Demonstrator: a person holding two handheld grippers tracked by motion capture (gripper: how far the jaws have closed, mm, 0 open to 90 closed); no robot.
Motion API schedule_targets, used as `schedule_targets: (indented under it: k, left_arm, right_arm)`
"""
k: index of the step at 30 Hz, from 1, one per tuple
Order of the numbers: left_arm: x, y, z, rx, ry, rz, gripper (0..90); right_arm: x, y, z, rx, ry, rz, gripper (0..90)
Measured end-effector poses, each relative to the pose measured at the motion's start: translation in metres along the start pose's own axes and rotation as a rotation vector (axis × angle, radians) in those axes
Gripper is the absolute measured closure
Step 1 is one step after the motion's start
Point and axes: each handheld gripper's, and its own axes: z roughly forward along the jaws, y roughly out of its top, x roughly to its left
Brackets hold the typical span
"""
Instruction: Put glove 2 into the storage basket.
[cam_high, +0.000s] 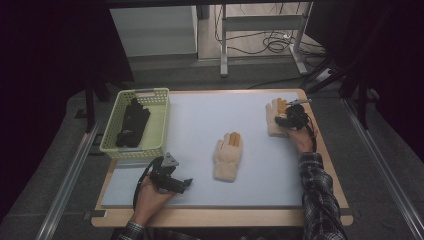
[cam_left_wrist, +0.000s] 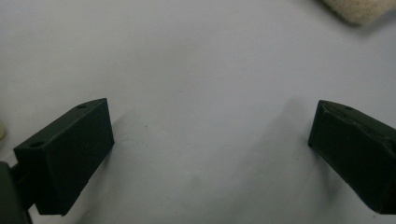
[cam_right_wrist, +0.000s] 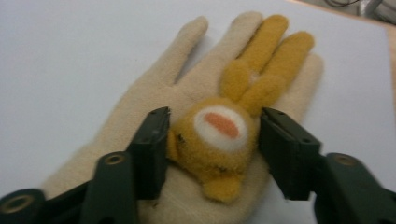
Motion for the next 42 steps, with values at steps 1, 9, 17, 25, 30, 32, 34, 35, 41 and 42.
schedule_targets:
  k: [1, 9, 17, 25, 30, 32, 34, 35, 41, 42]
  left_arm:
    - [0.0, 0.0, 0.0, 0.0, 0.0, 0.0, 0.0]
    - [0.0, 0.0, 0.0, 0.0, 0.0, 0.0, 0.1]
    - [0.0, 0.0, 0.0, 0.0, 0.0, 0.001, 0.0]
    - [0.0, 0.0, 0.0, 0.0, 0.001, 0.0, 0.1]
    - [0.0, 0.0, 0.0, 0.001, 0.001, 0.001, 0.1]
    - [0.0, 0.0, 0.0, 0.001, 0.001, 0.001, 0.1]
    - [0.0, 0.0, 0.0, 0.001, 0.002, 0.001, 0.1]
    - [0.0, 0.0, 0.0, 0.001, 0.002, 0.001, 0.1]
    - [0.0, 0.0, 0.0, -0.003, 0.003, 0.0, 0.1]
    - [0.0, 0.0, 0.0, -0.003, 0.003, 0.0, 0.1]
  right_arm:
    - [0.0, 0.0, 0.0, 0.003, -0.001, 0.007, 53.9]
    - [0.005, 0.003, -0.013, 0.009, 0.006, 0.031, 61.8]
    - [0.023, 0.012, -0.046, -0.036, 0.075, 0.026, 61.8]
    - [0.053, 0.013, -0.079, -0.054, 0.149, -0.002, 61.6]
    - [0.071, 0.013, -0.102, -0.074, 0.21, -0.002, 61.5]
    - [0.078, 0.012, -0.109, -0.08, 0.234, 0.004, 61.4]
    - [0.088, 0.011, -0.117, -0.083, 0.261, 0.015, 61.4]
    - [0.091, 0.01, -0.119, -0.085, 0.27, 0.014, 61.4]
    - [0.123, 0.002, -0.129, -0.074, 0.334, 0.009, 61.2]
    - [0.129, 0.001, -0.129, -0.069, 0.343, 0.004, 61.2]
